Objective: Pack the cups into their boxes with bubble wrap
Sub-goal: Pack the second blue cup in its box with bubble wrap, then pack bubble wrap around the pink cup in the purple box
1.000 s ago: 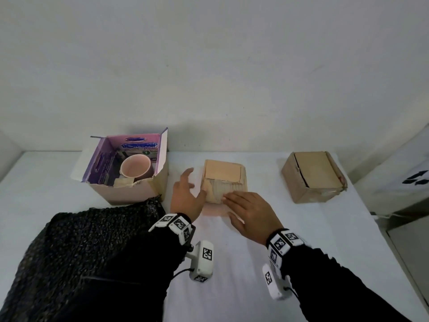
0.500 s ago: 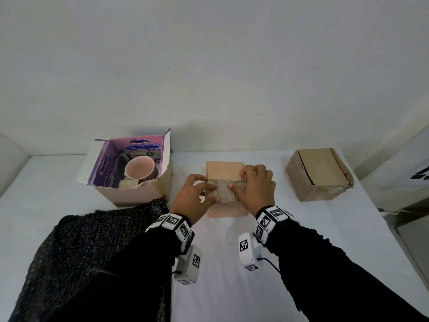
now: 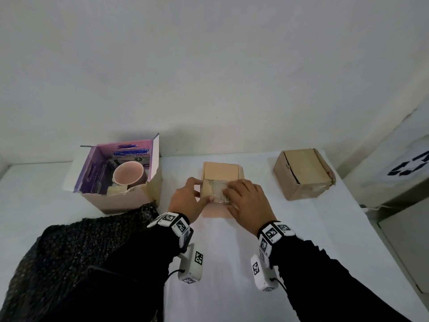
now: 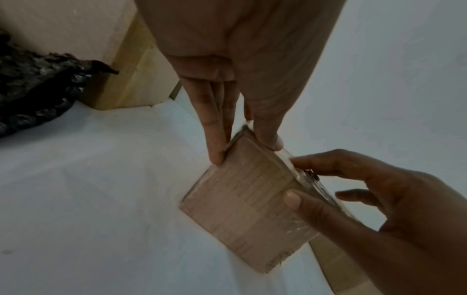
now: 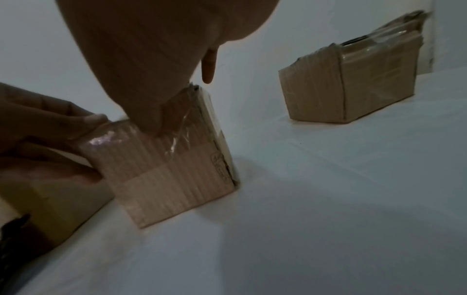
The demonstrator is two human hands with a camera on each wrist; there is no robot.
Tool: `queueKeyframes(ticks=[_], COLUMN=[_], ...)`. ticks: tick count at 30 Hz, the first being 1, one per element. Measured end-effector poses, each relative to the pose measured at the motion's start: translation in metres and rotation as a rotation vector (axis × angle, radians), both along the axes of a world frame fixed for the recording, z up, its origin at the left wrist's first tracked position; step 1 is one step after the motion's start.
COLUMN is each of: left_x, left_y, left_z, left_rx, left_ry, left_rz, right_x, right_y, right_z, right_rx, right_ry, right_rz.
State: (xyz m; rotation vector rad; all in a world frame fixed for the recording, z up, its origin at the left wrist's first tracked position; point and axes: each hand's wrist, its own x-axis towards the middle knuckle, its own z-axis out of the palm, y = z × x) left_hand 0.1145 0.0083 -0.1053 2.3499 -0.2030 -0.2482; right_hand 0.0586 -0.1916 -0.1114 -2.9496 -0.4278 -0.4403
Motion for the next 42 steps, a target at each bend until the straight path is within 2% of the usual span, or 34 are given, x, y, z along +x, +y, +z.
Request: queueKeyframes(ticks=[4,8,12,17,21,26,30,36,42], left_x=[0.002,0.005,-0.006,-0.041,-0.074,-0.125,-0.16,-0.19,-0.178], left_y=[-0.016,-0.029,-0.024,0.026,0.091,0.168,0.203,0.236,0.27], left_z=[0.003,0.014,0.024,0.032,0.034,0.029,0.012,-0.013,-0.031], left_rx=[-0.065,0.111,0.173,0.236,0.298,0.474,0.589,0.562,0.485], left_ry=[0.061,-0.007,-0.022,-0.068,-0.009,0.102,0.165,0.276,0.326], left_rz=[-0.051,-0.045,-0.03,-0.014,0.063,0.203,0.29,0.363,0.413], right_x=[0.0,0.002,-0.005,-0.027,-0.038,-0.057,-0.068,-0.069,-0.055], right_y=[-0.009,-0.008,0.005,0.04,0.085,0.141,0.17,0.215,0.262], right_z=[0.005,0.01,0.023,0.029,0.023,0.017,0.016,0.003,-0.022], right_rx=[-0.019,-0.067,-0.023,0.238,0.426,0.401,0.337,0.151,0.344], right_ry=[-0.034,0.012,0.092,0.237,0.429,0.567,0.671,0.843,0.959], right_rz=[-0.204,-0.274,-0.317,-0.154,-0.003,0.225,0.355,0.334,0.091])
